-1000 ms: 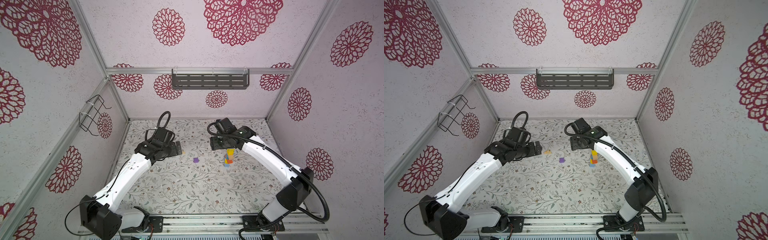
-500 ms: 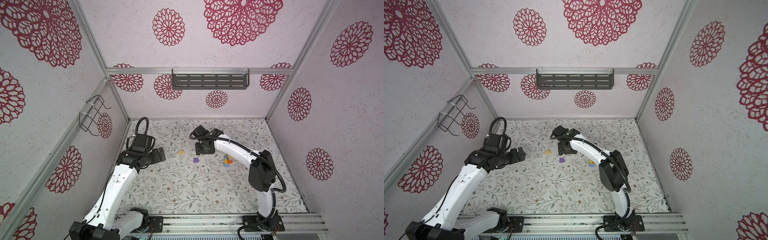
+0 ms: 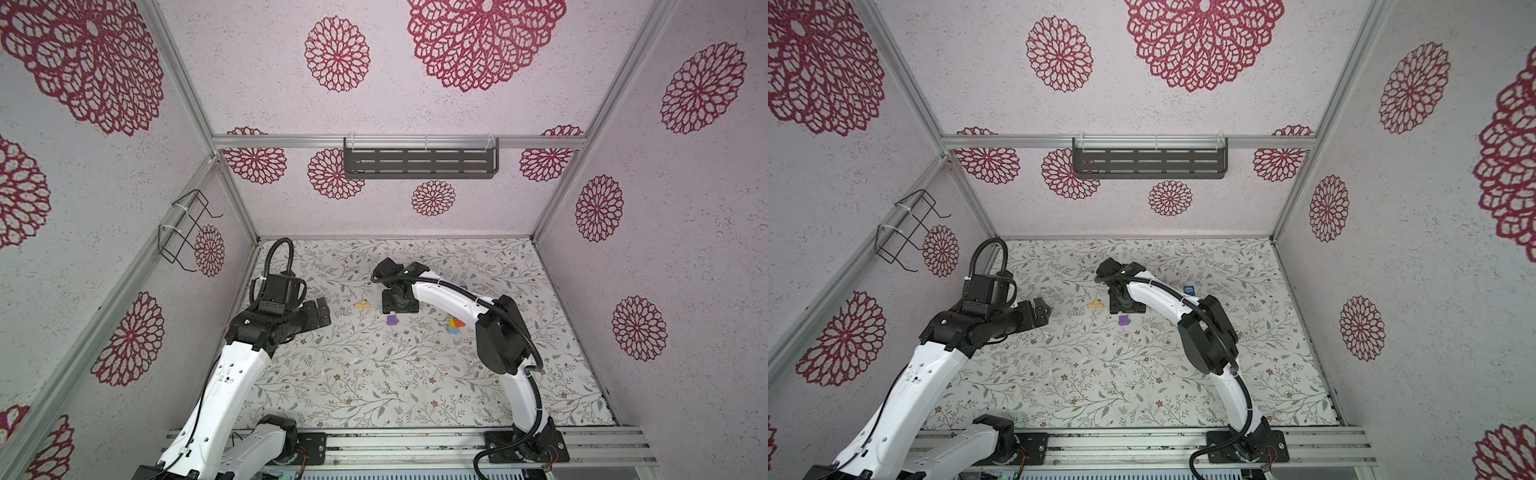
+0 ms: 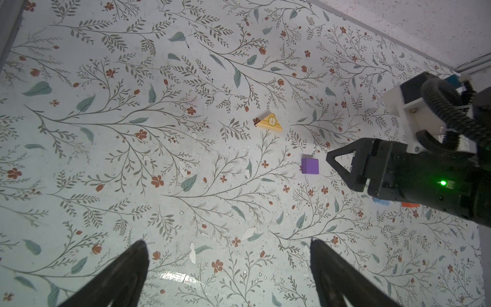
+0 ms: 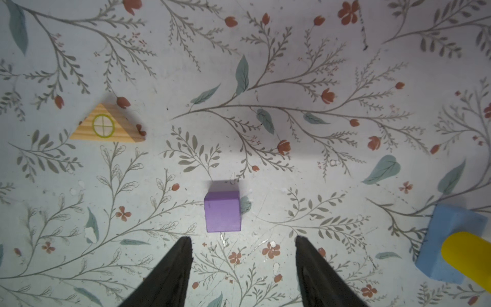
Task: Build the wood block tower
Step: 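Move the right gripper down to the purple cube while the left arm draws back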
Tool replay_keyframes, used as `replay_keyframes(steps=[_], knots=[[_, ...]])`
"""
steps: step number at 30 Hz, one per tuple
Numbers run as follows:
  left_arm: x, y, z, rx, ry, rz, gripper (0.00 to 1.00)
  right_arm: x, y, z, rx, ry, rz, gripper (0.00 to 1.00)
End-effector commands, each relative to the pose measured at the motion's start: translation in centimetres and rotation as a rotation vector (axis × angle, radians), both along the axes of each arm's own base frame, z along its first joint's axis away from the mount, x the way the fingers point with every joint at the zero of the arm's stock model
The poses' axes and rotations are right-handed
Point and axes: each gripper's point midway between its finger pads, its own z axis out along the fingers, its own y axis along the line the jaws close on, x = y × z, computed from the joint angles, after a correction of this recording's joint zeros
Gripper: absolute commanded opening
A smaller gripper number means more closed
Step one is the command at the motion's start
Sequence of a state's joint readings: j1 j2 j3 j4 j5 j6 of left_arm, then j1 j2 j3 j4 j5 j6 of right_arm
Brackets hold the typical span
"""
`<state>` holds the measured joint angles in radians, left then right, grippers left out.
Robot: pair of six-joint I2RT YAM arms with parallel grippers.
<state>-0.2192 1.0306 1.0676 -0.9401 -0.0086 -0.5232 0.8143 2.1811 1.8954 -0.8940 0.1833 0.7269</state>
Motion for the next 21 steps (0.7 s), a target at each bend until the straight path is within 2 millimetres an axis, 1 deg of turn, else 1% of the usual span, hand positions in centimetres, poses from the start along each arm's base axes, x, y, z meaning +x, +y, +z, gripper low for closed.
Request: replay_keyframes(steps=[1, 4, 9, 14, 17, 21], knots=[[-0.1, -0.1, 0.4, -0.005, -0.026, -0.014, 0.97, 0.0, 0.5, 0.3, 0.004, -0.013, -0.026, 0.65], [-0.1, -0.5, 0.1, -0.024, -0.021, -0.023, 0.97, -0.3, 0.9, -0.4, -0.002, -0.005, -0.021, 0.65], [-0.3, -0.3, 0.5, -0.018, -0.035, -0.018, 0.97, -0.8, 1.3, -1.5, -0.017, 0.013, -0.01, 0.62], [-0.4, -0.3, 0.1, -0.019, -0.025, -0.019, 0.97, -0.7, 1.5, -2.4, -0.018, 0.022, -0.009, 0.6], [-0.4, -0.4, 0.1, -0.021, -0.025, -0.023, 0.97, -0.6, 1.6, -2.9, -0.023, 0.028, -0.006, 0.55], [-0.4, -0.5, 0.0, -0.021, -0.018, -0.027, 0.97, -0.6, 1.6, -3.4, -0.029, 0.032, -0.004, 0.54]])
